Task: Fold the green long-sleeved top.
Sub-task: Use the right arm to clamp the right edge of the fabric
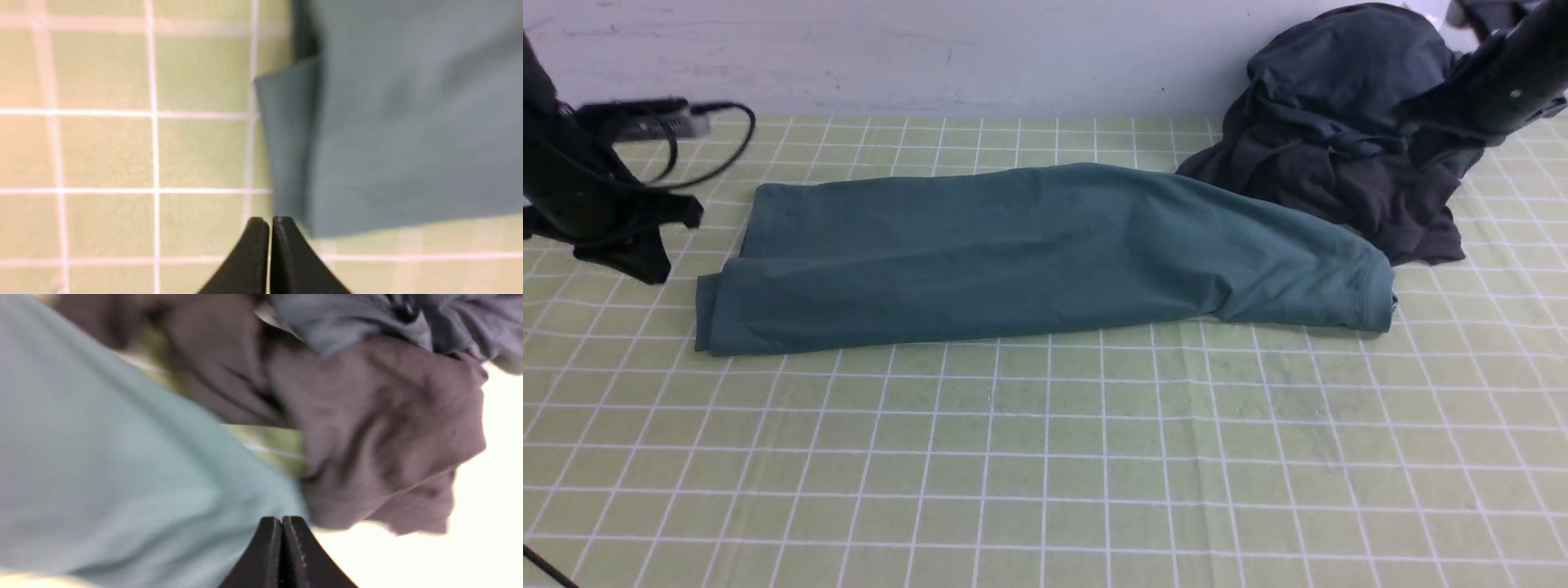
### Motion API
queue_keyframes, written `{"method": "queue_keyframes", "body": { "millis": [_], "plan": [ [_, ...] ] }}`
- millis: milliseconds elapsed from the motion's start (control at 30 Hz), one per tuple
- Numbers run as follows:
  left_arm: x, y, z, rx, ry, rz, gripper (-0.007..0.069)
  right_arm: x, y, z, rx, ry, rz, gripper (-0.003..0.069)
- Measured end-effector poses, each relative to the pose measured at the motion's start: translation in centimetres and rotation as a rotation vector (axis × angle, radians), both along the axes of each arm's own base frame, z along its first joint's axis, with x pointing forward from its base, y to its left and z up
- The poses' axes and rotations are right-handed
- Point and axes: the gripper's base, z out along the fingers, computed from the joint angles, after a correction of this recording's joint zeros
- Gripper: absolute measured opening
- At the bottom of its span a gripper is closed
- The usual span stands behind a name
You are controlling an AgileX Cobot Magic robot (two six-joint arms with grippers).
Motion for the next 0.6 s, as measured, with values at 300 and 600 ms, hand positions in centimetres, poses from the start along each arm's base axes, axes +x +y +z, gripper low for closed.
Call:
{"method": "queue_keyframes", "body": {
  "millis": [300,600],
  "plan": [
    [-11.8,-4.3,15.6,-0.055,-0.483,-0.080,-0.0002,-8.5,-0.4,-3.5,0.129,-0.056,-0.113,-0.0013],
    [-27.6,-7.0,15.0,0.148,-0.791,-0.052,-0.0002,-7.9,0.3,-8.5,0.149,-0.015,-0.124,0.0130]
  ]
}}
